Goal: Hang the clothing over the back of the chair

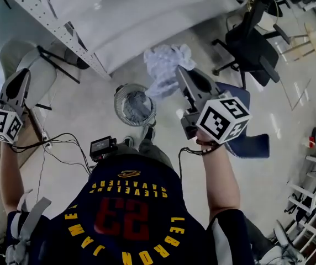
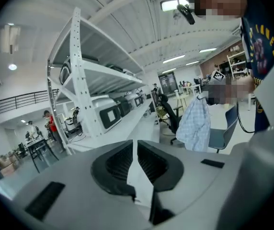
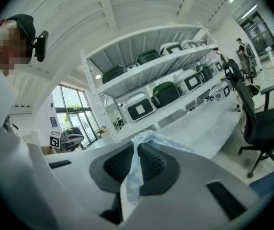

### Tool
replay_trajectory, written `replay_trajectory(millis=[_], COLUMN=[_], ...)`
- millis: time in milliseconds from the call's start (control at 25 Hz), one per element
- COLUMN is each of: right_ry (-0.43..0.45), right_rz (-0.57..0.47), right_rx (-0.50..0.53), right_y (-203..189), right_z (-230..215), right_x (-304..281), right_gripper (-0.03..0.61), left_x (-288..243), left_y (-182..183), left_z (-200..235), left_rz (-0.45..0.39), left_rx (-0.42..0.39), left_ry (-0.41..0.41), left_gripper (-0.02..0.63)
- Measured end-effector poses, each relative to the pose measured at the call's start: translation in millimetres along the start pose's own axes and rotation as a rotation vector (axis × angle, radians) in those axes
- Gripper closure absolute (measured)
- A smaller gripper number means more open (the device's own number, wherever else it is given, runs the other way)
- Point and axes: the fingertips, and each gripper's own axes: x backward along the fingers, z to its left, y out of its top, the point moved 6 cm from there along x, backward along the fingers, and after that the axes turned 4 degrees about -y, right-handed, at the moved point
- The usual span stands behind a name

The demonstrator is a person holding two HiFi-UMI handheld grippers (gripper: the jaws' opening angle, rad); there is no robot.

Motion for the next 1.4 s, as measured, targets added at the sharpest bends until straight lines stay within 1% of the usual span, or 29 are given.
replay_trajectory(millis=[80, 160, 240, 320, 400, 440, 600, 720, 840, 920, 1000, 1160, 1280, 1400], right_ry=[-0.053, -0.140, -0.223, -0.286, -0.358, -0.398, -0.551, -0.620, -0.680, -0.715, -0.746, -0.787, -0.795, -0.811], right_rz=[-0.054, -0.104, -0.134, -0.156, -0.170, -0.173, -0.198, -0.218, -0.262, -0.288, -0.307, -0.338, -0.354, -0.352], right_rx=[0.006, 0.007, 0.012, 0.027, 0.042, 0.046, 0.030, 0.005, -0.017, -0.032, -0.052, -0.091, -0.088, -0.083], right_y=[11, 17, 19, 14, 4, -3, -35, -56, -74, -87, -99, -119, -131, -139], right_z=[6, 12, 21, 31, 39, 43, 55, 60, 62, 62, 61, 53, 40, 23], right_x=[33, 69, 102, 134, 162, 176, 229, 275, 332, 372, 410, 482, 538, 589], right_gripper=[0.551, 0.551, 0.551, 0.551, 0.551, 0.551, 0.551, 0.552, 0.552, 0.552, 0.552, 0.554, 0.552, 0.554], left_x=[-12, -25, -27, -22, -23, -26, -51, -65, -73, -74, -74, -75, -71, -62], left_y=[7, 8, 7, 8, 11, 13, 28, 44, 65, 75, 82, 89, 94, 102], left_z=[-16, -27, -36, -50, -68, -78, -131, -179, -233, -270, -303, -361, -405, -448], left_rz=[-0.033, -0.057, -0.077, -0.104, -0.142, -0.162, -0.226, -0.259, -0.286, -0.290, -0.282, -0.247, -0.226, -0.219], left_rx=[-0.026, -0.049, -0.030, 0.004, 0.017, 0.012, -0.076, -0.099, -0.125, -0.133, -0.139, -0.132, -0.103, -0.098], left_ry=[-0.076, -0.167, -0.241, -0.299, -0.361, -0.400, -0.571, -0.673, -0.758, -0.797, -0.814, -0.805, -0.790, -0.779], left_gripper=[0.598, 0.598, 0.598, 0.598, 0.598, 0.598, 0.598, 0.598, 0.598, 0.598, 0.598, 0.598, 0.598, 0.598])
